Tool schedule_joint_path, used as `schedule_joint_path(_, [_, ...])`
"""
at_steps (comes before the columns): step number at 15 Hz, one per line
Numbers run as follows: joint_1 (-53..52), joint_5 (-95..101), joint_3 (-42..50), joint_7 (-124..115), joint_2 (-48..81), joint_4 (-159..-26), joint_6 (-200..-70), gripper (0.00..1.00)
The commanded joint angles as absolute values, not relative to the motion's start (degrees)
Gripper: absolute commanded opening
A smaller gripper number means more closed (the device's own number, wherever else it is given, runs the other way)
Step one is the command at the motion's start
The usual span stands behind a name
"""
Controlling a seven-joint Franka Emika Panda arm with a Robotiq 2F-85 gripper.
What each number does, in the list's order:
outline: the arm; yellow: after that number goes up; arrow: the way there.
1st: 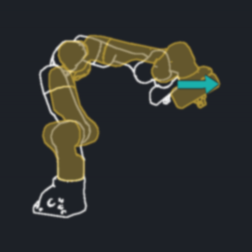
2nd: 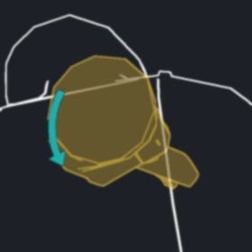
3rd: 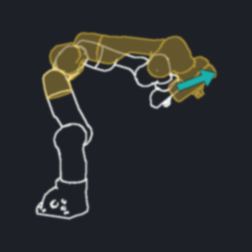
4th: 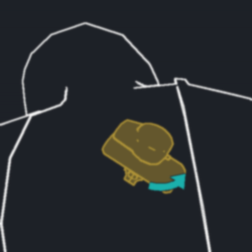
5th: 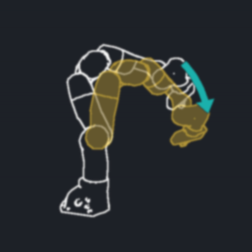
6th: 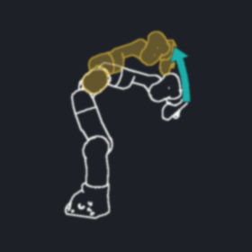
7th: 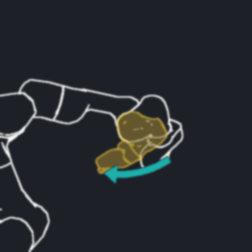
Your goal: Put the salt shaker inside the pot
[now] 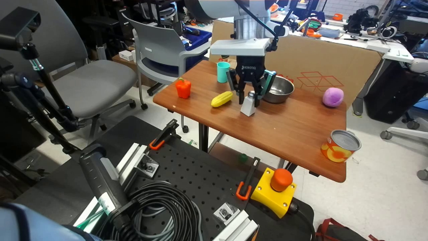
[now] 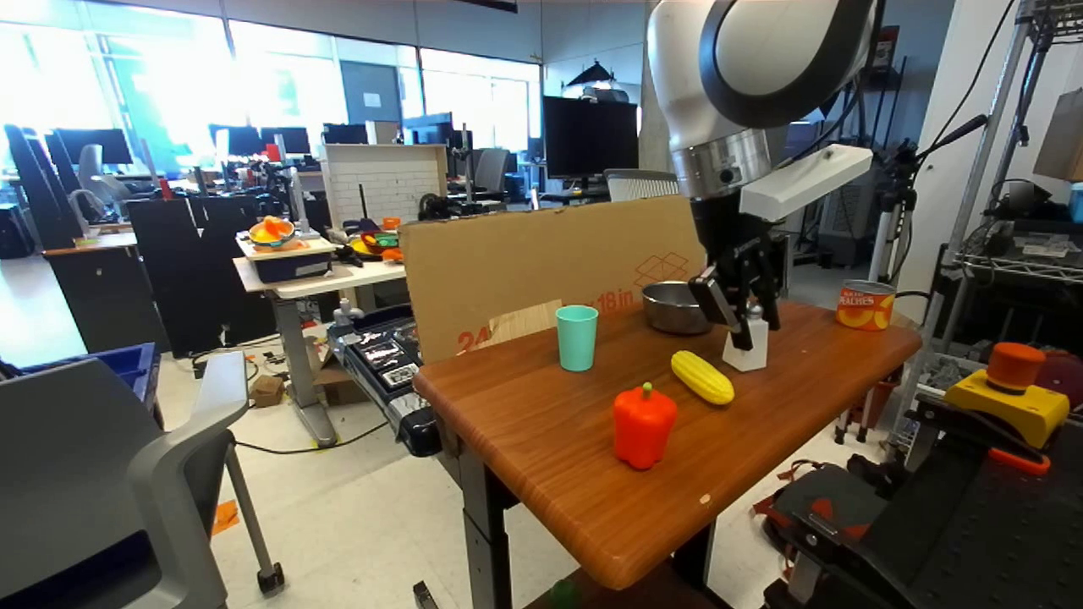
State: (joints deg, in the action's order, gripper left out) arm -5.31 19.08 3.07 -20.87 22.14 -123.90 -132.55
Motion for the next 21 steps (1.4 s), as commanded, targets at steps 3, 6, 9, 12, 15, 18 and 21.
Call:
schedule_joint_path(3, [-5.75, 18.9, 3.31, -17.2, 17.77, -123.26, -128.24, 0.1])
schedule_joint_path(6, [-3.94, 17.09, 3.14, -13.29, 13.63, -122.11, -124.99, 0.1])
schedule_joint_path(9, [-1.76, 15.12, 3.29, -10.49, 12.03, -118.09, -121.87, 0.1])
schedule_joint_path(12, [0.19, 11.95, 3.21, -8.2, 13.21, -113.06, -121.06, 0.1])
schedule_joint_path(15, [1.55, 7.28, 3.0, -6.49, 16.28, -107.75, -119.33, 0.1])
schedule_joint_path(18, [1.73, 6.15, 3.2, -7.08, 20.24, -103.1, -118.81, 0.1])
schedule_joint_path(21, [1.52, 6.56, 3.23, -6.7, 25.64, -97.83, -117.47, 0.1])
